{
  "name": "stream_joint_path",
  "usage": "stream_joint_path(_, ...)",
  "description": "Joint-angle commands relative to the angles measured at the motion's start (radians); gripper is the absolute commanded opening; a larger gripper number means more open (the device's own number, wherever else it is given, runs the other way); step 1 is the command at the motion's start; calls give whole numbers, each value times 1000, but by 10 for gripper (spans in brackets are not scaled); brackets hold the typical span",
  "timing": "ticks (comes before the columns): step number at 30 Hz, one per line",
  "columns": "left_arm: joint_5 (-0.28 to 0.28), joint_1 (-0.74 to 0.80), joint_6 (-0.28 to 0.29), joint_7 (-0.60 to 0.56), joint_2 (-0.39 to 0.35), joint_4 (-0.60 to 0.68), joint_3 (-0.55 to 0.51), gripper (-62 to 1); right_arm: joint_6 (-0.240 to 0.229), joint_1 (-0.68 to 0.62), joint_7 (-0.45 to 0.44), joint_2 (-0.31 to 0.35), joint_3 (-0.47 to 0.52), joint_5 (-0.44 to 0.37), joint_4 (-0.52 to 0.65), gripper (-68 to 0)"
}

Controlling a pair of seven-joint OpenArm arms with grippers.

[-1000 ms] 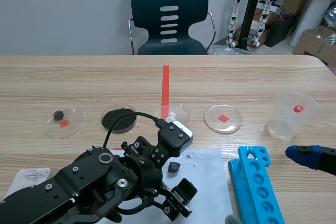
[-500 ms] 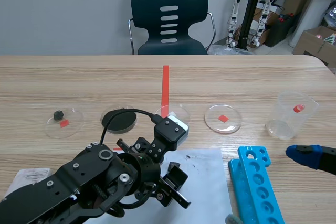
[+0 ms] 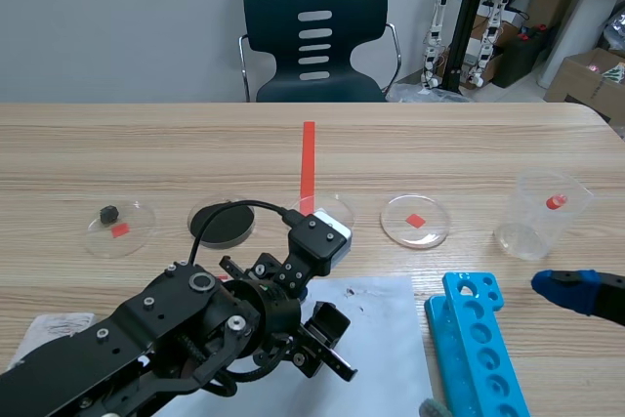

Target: Pick up the right mineral with the left hand

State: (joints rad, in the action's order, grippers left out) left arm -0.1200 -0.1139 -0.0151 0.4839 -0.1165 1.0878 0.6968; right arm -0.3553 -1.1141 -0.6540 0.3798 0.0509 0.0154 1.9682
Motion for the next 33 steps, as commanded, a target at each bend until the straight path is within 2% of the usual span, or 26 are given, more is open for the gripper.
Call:
stream_joint_path(1,1,-3,-1,-5,19,-4,-3,-311,0,1,-18,8,7,-11,7,4)
stream_joint_path(4,1,-3,-1,-8,19,-4,-3,-323,0,1,-18,8,7,-11,7,4)
stream_joint_path(7,1,-3,-1,-8,19,-4,-3,-370,0,1,-18,8,7,-11,7,4)
stream_joint_path(14,1,-2,-1,-18,19,-4,-3,-563,0,1,-18,8,7,-11,7,4)
stream_joint_path(19,-13,5,-1,-15,13,9,-10,-568,0,1,-18,8,7,-11,7,4)
stream_joint_path(23,-14,59,2,-16,-16,86,-39,-568,0,1,-18,8,7,-11,7,4)
stream_joint_path(29,-14,193,2,-32,-108,325,-85,-568,0,1,-18,8,7,-11,7,4)
stream_joint_path(33,-15,299,2,-32,-182,492,-160,-568,0,1,-18,8,7,-11,7,4)
